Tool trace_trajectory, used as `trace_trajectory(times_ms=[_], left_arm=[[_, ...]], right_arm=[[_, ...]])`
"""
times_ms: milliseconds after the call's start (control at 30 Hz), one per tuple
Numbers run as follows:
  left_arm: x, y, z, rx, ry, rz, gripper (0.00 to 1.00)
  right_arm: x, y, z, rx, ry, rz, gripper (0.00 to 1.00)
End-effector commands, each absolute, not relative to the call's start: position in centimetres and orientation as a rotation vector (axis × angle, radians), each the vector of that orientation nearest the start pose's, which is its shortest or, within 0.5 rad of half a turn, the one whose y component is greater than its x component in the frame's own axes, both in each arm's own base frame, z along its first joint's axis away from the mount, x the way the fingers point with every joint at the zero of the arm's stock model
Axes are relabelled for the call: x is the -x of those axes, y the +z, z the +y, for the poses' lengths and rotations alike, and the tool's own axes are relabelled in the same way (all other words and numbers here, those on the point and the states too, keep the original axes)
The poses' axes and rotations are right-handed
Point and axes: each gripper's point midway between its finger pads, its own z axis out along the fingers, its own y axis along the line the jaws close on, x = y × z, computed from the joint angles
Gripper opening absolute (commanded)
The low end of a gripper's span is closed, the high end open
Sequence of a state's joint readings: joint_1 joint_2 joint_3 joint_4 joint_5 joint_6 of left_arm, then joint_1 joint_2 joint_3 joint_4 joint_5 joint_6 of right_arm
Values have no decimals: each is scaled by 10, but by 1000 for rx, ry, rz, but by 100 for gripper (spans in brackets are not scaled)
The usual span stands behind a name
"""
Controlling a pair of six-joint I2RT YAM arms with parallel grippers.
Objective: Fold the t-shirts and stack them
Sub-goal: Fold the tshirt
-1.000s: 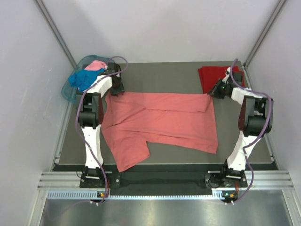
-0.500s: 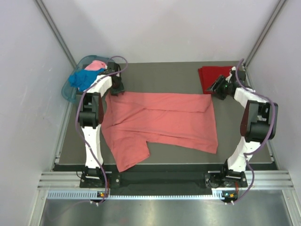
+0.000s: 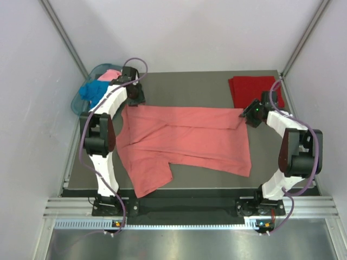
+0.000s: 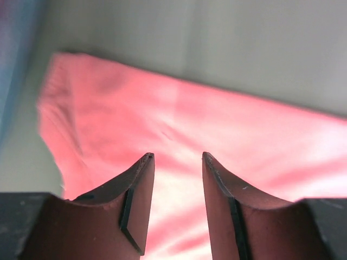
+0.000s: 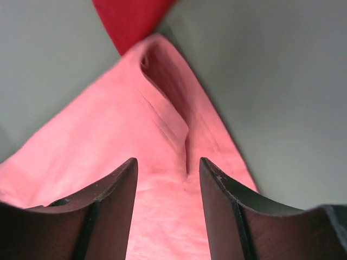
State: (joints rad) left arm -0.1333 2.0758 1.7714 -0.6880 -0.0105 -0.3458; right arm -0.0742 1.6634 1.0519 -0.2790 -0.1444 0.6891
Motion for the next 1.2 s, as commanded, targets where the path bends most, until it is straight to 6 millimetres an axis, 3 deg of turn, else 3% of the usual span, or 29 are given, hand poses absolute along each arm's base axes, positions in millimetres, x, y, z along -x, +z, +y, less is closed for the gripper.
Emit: trace_trajectory(times_ms=[0,133,200,233,500,733,833,933,1167], left_arm=[[-477,147,-122,167,-330,2476,46],[-457,162,-137,122,-437,2450,45],[-454,166,-136,127,-438,2440,45],[-453,167,-135,126,-440,2437,45],[-454,176,-136,124,-439,2423,45],[-454,162,-132,133,-409,2453,45],[-454,160,-132,132,-405,2459,45],[-455,161,-132,136,-407,2453,46],[-456,157,-135,137,-423,2461,45]], right_arm=[[-414,76,31,-950,418,2295,50],[-419,66,31,-990,378,2282,51],[-421,61,31,-1006,380,2276,51],[-421,61,44,-975,398,2283,51],[-429,50,56,-963,406,2288,51],[-434,40,67,-978,423,2299,51],[-437,46,63,-972,387,2283,50],[-442,65,63,-948,382,2249,50],[-463,92,92,-865,615,2131,50]])
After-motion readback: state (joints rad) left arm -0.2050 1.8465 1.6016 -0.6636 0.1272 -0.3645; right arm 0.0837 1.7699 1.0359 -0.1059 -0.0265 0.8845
